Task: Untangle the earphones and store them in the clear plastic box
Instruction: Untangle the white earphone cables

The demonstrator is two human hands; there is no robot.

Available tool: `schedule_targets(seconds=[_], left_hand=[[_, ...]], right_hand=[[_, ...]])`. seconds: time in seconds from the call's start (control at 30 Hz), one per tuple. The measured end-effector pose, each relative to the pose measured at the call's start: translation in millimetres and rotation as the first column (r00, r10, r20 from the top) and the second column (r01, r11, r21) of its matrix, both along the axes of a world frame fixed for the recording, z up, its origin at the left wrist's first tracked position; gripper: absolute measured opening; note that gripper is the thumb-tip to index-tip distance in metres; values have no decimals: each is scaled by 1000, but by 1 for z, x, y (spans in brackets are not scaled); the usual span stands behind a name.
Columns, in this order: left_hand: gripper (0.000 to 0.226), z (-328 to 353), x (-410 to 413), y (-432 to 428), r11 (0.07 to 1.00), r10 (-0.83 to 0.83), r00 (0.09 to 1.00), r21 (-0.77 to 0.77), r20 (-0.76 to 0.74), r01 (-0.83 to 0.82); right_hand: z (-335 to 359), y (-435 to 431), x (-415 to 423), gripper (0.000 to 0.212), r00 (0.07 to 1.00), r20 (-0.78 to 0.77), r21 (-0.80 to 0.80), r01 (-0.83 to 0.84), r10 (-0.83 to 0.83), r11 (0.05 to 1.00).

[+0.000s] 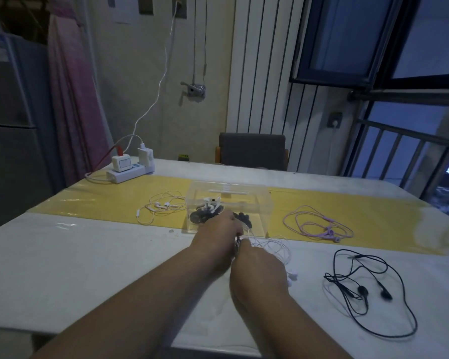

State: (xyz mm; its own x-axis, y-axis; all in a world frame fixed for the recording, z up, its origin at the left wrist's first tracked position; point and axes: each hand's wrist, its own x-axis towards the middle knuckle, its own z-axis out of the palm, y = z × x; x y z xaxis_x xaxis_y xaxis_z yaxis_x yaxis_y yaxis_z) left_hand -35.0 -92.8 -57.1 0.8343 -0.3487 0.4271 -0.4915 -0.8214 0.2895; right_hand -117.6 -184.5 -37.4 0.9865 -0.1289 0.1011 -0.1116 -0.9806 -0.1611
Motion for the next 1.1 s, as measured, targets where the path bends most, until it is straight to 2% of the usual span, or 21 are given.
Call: schedule_targets(seconds=[0.07,0.17,0.3,0.37,0.43,0.53,0.63,0.7,0.77,0.9,1.0,1.1], left_hand=[[21,-2,3,-1,998,-47,999,-42,-18,46],[17,5,5,1,998,-28,999,58,-37,30],[15,9,5,3,997,72,995,-31,-73,-74],[21,9,6,3,996,39,989,-78,-143,-51],[23,11,6,4,995,-10,982,-97,-188,-8],[16,15,4,5,995,-56,985,-91,-161,42],[16,21,-1,8,998,-43,991,-55,-129,36],[17,20,-2,9,995,-37,991,-94,-129,25],[16,19,-2,9,994,-56,987,-100,-150,41],[15,18,1,13,983,-41,983,-184,-181,7],[20,24,-2,20,967,-3,983,-251,-182,-43],[24,34,-7,32,952,64,993,-293,-103,-91]], right_hand=[[-3,-1,0,40,998,55,16,-35,34,999],[-1,-8,-5,32,988,114,-19,-100,101,995],[2,-15,-7,20,973,156,-104,-155,170,982],[0,-17,-5,7,954,214,-181,-172,209,968],[2,-17,-6,8,952,220,-236,-159,212,959],[9,-18,-4,5,942,249,-264,-157,224,952],[11,-23,5,14,937,295,-203,-128,186,971],[11,-30,11,9,904,369,-134,-179,217,975],[18,-33,13,19,895,394,-13,-224,210,975],[38,-39,16,20,925,332,198,-259,184,945],[45,-40,23,19,921,344,272,-283,181,920],[50,-37,30,17,918,358,324,-295,173,899]])
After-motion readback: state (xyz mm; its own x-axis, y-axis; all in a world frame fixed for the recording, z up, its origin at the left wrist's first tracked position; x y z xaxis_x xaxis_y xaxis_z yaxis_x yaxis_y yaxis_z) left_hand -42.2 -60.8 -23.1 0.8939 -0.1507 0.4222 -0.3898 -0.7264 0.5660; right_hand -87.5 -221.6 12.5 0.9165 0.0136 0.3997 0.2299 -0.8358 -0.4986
